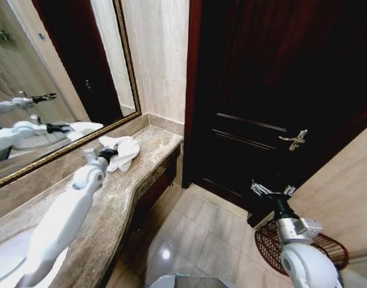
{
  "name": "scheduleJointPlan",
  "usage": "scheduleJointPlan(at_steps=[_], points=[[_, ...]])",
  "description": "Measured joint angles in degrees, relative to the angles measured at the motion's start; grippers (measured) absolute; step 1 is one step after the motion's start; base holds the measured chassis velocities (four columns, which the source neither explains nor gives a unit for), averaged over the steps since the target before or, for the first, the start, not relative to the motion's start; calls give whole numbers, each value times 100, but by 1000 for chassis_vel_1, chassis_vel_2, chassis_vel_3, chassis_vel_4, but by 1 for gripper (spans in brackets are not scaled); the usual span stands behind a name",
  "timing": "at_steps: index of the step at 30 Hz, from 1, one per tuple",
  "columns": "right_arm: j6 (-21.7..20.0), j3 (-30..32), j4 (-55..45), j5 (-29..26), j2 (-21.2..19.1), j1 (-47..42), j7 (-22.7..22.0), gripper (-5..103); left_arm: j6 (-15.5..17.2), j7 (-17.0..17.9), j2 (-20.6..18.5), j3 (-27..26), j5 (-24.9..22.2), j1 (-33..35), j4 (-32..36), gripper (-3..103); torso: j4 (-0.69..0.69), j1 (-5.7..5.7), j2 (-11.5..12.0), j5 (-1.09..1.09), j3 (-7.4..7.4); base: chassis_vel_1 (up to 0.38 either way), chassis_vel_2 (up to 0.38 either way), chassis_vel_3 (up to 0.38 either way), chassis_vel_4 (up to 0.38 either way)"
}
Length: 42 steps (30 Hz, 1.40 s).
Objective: Discard the used towel into the hamper.
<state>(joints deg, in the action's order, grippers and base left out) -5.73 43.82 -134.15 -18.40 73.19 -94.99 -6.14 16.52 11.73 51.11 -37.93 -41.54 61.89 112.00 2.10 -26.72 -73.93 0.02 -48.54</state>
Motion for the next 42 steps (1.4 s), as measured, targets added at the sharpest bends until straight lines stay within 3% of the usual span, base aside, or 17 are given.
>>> scheduleJointPlan(at_steps=[3, 4, 6, 8, 14, 17, 20, 24, 42], points=[[-2, 46, -121, -3, 70, -60, -57, 100, 8, -17, 288, -520, 73, 680, 963, 7, -3, 0, 0, -2, 0, 0, 0, 0, 0], [-2, 46, -121, -3, 70, -60, -57, 100, 8, -17, 288, -520, 73, 680, 963, 7, -3, 0, 0, -2, 0, 0, 0, 0, 0], [-58, 69, -232, -3, 91, -98, -67, 100, -47, -425, 575, -1010, 214, 1339, 1639, 7, -4, 0, 0, 0, 0, 0, 0, 0, 0], [-124, 100, -326, -25, 90, -130, -25, 100, -416, -806, 885, -1355, 567, 1910, 2005, 7, 0, 0, 0, -2, 0, 0, 0, 0, 0], [-197, 147, -420, -32, 121, -136, 114, 100, -832, -1190, 1503, -1748, 831, 2793, 2471, 7, 1, 0, 0, -2, 0, 0, 0, 0, 0], [-331, 126, -544, -126, 206, -202, 194, 100, -1539, -1603, 1894, -1645, 1191, 3520, 2439, 7, 0, 1, -1, -1, 0, 0, 0, 0, 0], [-414, 110, -582, -127, 230, -223, 203, 100, -1680, -1613, 1983, -1427, 1267, 3684, 2390, 7, -1, 0, -1, -2, 0, 0, 0, 0, 0], [-530, 79, -663, -104, 250, -244, 194, 100, -1622, -1566, 2062, -1169, 1349, 3662, 2365, 7, -1, -1, 0, -2, 0, 0, 0, 0, 0], [-519, -14, -802, 111, 415, -382, 141, 100, -1651, -1528, 2011, -1152, 1429, 3614, 2498, 7, -1, 1, 0, -2, 0, 111, -106, -106, 104]])
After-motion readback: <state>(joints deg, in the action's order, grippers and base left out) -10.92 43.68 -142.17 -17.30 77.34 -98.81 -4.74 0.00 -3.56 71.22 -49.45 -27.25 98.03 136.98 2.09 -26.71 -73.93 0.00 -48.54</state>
